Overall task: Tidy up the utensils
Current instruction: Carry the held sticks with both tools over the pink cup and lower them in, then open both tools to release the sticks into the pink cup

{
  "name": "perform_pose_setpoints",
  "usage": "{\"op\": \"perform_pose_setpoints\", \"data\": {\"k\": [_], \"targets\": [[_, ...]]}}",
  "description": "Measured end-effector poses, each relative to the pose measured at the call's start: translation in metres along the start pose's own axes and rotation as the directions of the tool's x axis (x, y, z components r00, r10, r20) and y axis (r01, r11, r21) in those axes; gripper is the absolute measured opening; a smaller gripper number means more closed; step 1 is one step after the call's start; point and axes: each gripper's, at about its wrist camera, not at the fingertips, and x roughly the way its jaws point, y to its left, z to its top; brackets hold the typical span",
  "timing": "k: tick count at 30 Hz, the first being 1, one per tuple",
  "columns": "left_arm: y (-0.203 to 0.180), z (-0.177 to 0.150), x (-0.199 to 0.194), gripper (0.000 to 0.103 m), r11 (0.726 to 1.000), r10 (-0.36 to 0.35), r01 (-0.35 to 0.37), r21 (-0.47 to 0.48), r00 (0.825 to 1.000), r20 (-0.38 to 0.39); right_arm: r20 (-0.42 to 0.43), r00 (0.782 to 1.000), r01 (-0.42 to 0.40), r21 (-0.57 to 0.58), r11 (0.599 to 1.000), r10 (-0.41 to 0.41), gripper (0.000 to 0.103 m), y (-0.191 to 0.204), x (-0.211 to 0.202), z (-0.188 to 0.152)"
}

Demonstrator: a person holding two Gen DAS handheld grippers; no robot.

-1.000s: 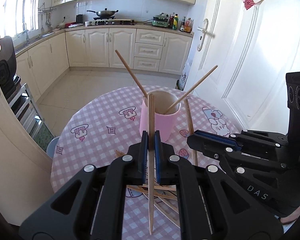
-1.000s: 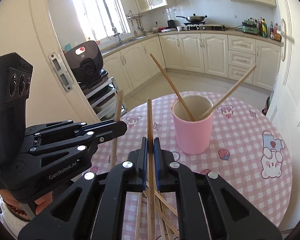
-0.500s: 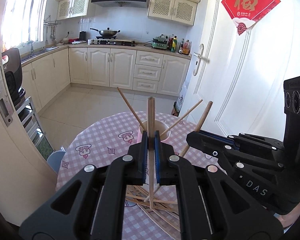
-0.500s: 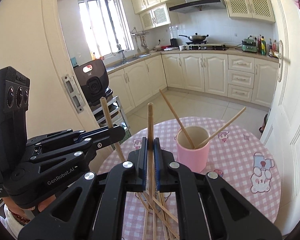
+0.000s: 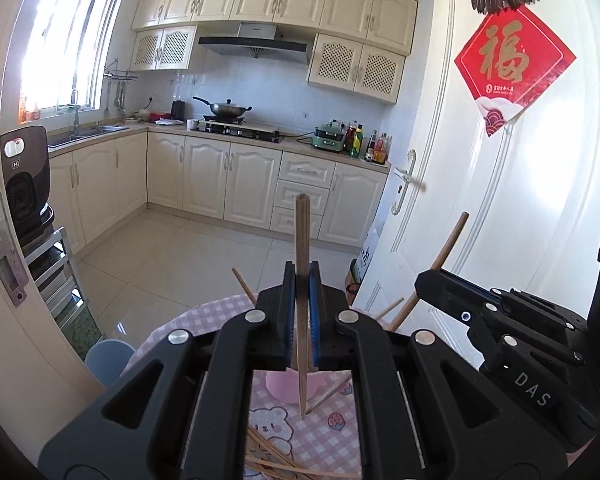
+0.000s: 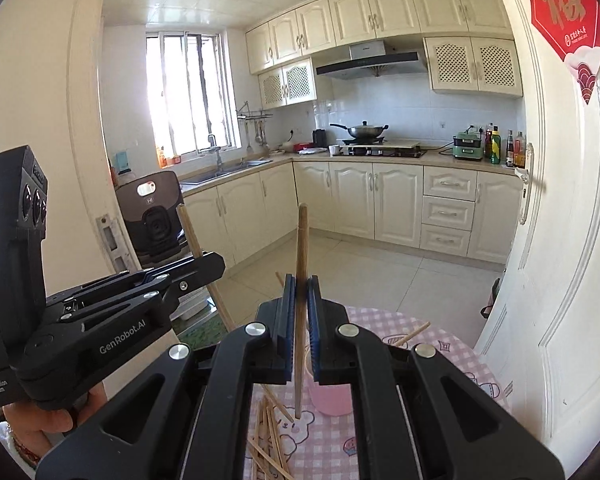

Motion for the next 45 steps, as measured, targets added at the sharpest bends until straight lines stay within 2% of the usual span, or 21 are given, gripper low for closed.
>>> {"op": "perform_pose_setpoints", "data": {"k": [8,12,23,36,45], "targets": [[0.004,0.016,0.012,0.006,0.998,0.009,-0.001,-0.067,0.993,0.121,0.096,0.994,0.05,-0.002,0.999,-0.049,0.005,-0.008,0.002,0.014],[0.007,0.015,0.023,0.006,0.996,0.014,-0.001,-0.089,0.988,0.154,0.124,0.989,0.08,-0.025,0.996,-0.076,0.005,-0.008,0.008,0.012],[0.016,-0.016,0.06,0.006,0.997,0.033,-0.03,-0.067,0.998,0.05,0.039,0.996,0.081,-0.006,0.997,-0.081,0.005,-0.031,0.038,-0.017],[0.023,-0.046,0.078,0.007,0.999,0.038,-0.039,-0.035,0.998,-0.048,-0.07,0.992,0.102,-0.029,0.994,-0.104,0.005,-0.033,0.064,-0.048],[0.024,-0.051,0.08,0.007,0.999,0.029,-0.032,-0.036,0.995,-0.096,-0.068,0.991,0.114,-0.019,0.993,-0.115,0.005,-0.032,0.058,-0.05]]}}
